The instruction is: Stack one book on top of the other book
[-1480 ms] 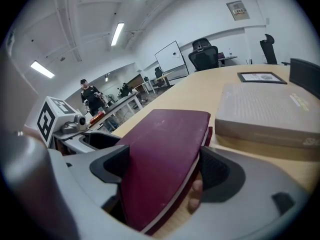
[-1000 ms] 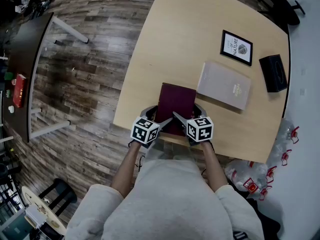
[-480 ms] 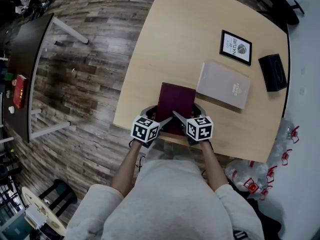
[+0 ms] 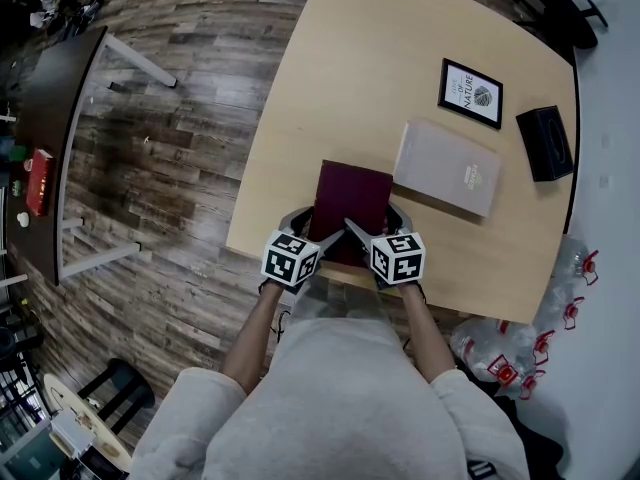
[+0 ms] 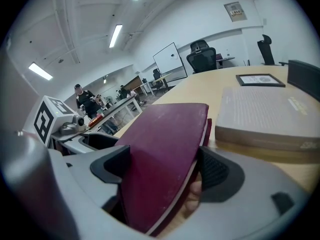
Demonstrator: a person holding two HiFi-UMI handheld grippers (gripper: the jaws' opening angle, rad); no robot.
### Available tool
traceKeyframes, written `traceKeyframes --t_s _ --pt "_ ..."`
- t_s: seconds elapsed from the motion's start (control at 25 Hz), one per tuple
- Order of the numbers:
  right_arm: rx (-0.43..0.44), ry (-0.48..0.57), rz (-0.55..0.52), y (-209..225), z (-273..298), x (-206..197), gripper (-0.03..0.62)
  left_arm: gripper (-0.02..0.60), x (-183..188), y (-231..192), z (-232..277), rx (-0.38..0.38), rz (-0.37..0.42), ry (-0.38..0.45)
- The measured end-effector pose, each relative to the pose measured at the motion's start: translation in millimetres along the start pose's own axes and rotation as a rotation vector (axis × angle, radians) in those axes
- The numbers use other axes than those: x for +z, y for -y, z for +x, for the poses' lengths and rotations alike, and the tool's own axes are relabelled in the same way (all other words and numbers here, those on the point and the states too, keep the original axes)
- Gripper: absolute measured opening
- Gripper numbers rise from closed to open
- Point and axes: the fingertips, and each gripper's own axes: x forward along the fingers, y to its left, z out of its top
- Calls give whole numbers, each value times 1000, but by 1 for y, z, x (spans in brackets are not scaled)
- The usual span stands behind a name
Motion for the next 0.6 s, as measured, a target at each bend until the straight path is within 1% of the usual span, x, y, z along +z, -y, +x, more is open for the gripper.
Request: traceKeyframes --t_s 0.24,0.44,0.6 --pt "-29 67 -34 -3 -7 22 410 363 21 0 -7 45 55 51" --pt "-66 124 -82 -3 -11 40 410 348 35 -2 -9 73 58 96" --pt "-76 146 -93 -4 -15 50 410 345 45 -1 -13 89 72 118"
